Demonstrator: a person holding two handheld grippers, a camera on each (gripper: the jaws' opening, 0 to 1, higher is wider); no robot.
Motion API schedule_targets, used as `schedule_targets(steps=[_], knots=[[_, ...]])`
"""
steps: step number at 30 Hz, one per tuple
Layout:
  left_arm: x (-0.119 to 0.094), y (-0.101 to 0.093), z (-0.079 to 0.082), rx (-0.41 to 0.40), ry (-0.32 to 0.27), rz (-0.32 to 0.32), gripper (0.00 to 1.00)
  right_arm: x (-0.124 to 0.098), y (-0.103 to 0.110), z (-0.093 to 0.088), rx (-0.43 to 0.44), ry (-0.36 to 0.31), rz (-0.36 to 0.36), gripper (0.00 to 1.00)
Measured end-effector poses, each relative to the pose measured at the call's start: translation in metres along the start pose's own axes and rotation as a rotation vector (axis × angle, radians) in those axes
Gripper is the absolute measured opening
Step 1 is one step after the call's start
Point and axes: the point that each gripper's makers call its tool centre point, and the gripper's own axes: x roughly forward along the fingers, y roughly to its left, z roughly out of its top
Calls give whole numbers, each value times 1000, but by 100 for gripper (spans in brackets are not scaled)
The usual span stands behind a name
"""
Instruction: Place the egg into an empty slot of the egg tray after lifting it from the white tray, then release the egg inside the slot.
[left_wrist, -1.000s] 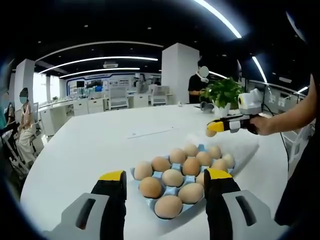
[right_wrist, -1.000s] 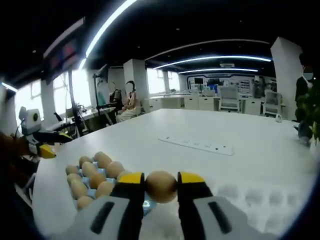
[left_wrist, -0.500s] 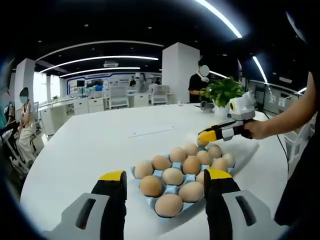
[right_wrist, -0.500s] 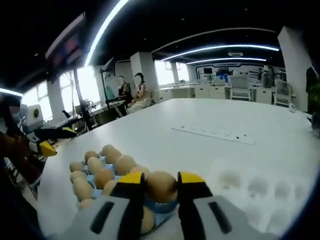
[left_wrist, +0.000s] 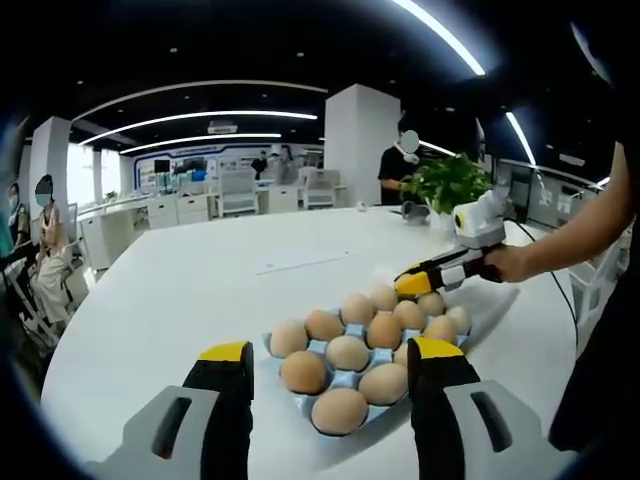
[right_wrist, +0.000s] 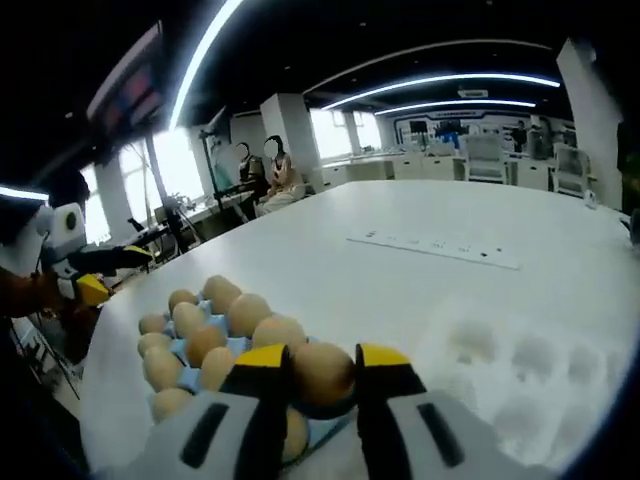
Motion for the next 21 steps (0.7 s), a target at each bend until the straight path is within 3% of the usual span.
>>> schedule_targets(steps=[9, 21], knots=[[1, -1, 0, 0, 0, -4, 62, 3, 0, -3, 61, 26, 25, 26], [2, 1, 0, -2, -1, -8, 61, 3, 4, -4, 5, 54, 108, 26]])
